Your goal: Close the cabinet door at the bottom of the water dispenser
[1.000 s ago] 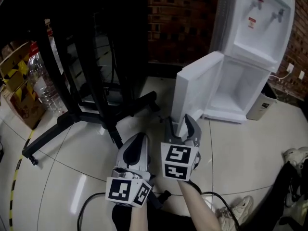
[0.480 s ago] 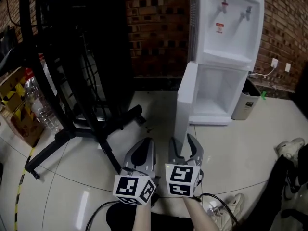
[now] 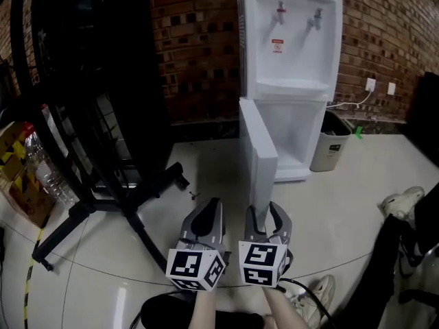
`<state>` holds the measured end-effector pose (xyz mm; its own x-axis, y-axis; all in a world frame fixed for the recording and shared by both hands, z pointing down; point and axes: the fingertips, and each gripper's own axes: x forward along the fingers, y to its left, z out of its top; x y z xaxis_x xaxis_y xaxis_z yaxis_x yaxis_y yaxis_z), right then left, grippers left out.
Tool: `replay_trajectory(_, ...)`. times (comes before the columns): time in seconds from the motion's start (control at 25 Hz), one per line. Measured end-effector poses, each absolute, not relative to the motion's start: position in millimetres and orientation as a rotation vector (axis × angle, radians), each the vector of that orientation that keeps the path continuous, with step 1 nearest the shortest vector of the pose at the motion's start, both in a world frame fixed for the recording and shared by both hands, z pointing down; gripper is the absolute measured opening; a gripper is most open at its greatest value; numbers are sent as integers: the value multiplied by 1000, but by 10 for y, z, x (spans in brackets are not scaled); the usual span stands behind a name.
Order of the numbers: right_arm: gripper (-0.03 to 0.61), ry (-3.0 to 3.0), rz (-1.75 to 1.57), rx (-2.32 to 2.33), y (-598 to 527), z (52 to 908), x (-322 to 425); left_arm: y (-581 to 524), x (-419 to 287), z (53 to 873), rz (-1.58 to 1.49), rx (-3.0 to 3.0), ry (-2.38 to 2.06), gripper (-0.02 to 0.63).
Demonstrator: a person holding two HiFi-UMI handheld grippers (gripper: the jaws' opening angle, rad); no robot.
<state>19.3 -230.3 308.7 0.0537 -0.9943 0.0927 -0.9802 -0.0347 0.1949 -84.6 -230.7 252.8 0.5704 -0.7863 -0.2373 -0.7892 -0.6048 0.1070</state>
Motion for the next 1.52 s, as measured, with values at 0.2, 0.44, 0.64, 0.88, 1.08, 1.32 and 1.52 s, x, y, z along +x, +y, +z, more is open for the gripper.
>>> replay_trajectory(0.2,181,-1971,-73,2176,-2245,3087,565,-2328,-531,2540,395,-2798,1347,28)
replay_trajectory(0.44,110,-1888,-91,2221,-2225,3047,1002,-2411,-172,2641,365,-2842,1327,28)
replay_trajectory(0.64,100,-1889,-81,2232,-2249,3006,1262,-2481,96,2646,338,-2851,1305,28)
replay_trajectory(0.88,89,-1882,-95,2249,-2313,2968,1474,-2538,396,2610,302,-2857,1256,28)
replay_trajectory(1.08,72,-1867,-90,2261,-2351,2968,1595,-2571,582,2655,255,-2861,1233,28)
replay_trajectory(1.32,46,-1843,-109,2292,-2445,2965,1770,-2671,786,2681,220,-2864,1215,28)
replay_trajectory(1.52,40,-1814,-117,2341,-2545,2971,1967,-2796,931,2750,210,-2863,1215,28)
